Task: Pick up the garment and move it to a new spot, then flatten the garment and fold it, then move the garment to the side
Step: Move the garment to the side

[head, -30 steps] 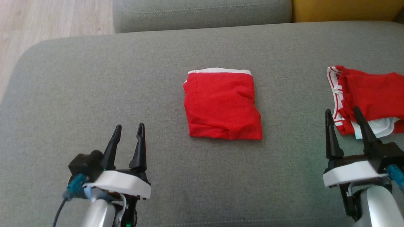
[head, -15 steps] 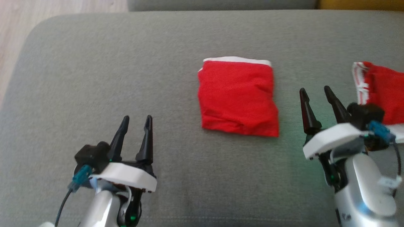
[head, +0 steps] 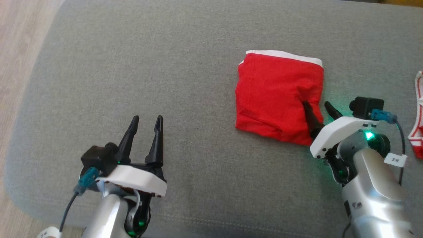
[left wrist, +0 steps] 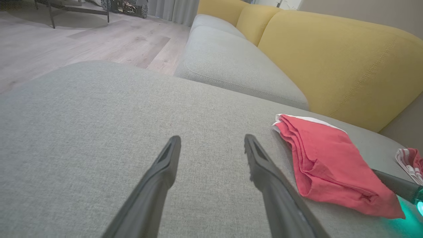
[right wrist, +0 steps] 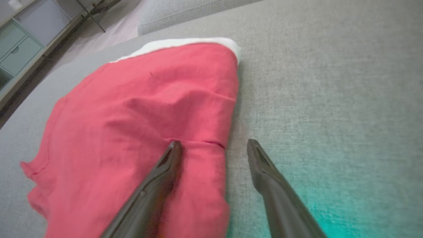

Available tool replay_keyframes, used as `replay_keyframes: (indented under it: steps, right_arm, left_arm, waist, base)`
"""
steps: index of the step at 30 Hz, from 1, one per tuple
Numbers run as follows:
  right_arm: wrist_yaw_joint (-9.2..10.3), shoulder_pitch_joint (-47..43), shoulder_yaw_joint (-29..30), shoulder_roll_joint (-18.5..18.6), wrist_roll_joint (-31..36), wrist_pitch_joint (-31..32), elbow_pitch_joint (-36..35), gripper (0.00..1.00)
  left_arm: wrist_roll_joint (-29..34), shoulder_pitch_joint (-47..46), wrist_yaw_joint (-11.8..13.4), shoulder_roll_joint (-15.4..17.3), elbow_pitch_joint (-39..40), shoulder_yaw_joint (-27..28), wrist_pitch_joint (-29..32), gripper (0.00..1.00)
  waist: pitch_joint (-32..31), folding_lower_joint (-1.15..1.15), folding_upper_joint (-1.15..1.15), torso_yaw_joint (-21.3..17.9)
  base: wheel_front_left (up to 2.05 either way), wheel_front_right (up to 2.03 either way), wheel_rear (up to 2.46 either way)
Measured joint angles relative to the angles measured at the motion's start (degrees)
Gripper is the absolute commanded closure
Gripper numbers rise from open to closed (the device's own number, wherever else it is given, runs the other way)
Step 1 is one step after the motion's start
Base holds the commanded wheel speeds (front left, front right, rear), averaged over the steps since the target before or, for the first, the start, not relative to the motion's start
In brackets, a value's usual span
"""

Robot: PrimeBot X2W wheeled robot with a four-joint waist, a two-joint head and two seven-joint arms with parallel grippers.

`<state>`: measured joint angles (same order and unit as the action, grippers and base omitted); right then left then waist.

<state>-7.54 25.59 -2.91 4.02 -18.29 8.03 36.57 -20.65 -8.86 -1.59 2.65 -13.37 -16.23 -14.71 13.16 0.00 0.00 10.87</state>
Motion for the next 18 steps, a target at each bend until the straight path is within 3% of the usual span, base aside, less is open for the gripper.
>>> replay_keyframes:
  steps: [5,6,7,14,18]
  right_arm:
    - [0.0,2.22,-0.59,-0.01,0.76,-1.11,3.82,0.0]
    - [0.01,2.74,-0.88,-0.01,1.32,-1.44,4.53,0.55]
    - [0.0,3.23,-1.34,-0.01,1.98,-2.0,5.19,0.97]
    - [0.01,4.81,-6.42,0.76,14.69,-10.93,7.02,1.0]
    - [0.0,5.88,-9.23,3.82,21.53,-14.69,6.69,1.0]
  left_arm:
    - [-0.21,-0.06,0.02,0.0,-0.02,0.02,0.0,0.0]
    - [-0.21,-0.08,0.04,0.0,-0.02,0.03,0.0,0.0]
    - [-0.21,-0.13,0.04,0.0,-0.02,0.04,0.0,0.0]
    - [-0.09,-1.17,0.03,-0.01,-0.01,0.11,0.0,0.0]
    - [-0.03,-1.16,0.0,-0.01,0.02,0.29,0.0,0.0]
  waist:
    - [0.55,0.0,0.0,0.52]
    - [0.62,0.0,0.0,0.44]
    - [0.68,0.0,0.0,0.32]
    - [0.76,0.0,0.0,-1.79]
    - [0.4,0.0,0.0,-3.62]
  base:
    - [0.0,0.0,0.0]
    - [0.0,0.0,0.0]
    - [0.0,0.0,0.0]
    - [0.0,0.0,0.0]
    - [0.0,0.0,0.0]
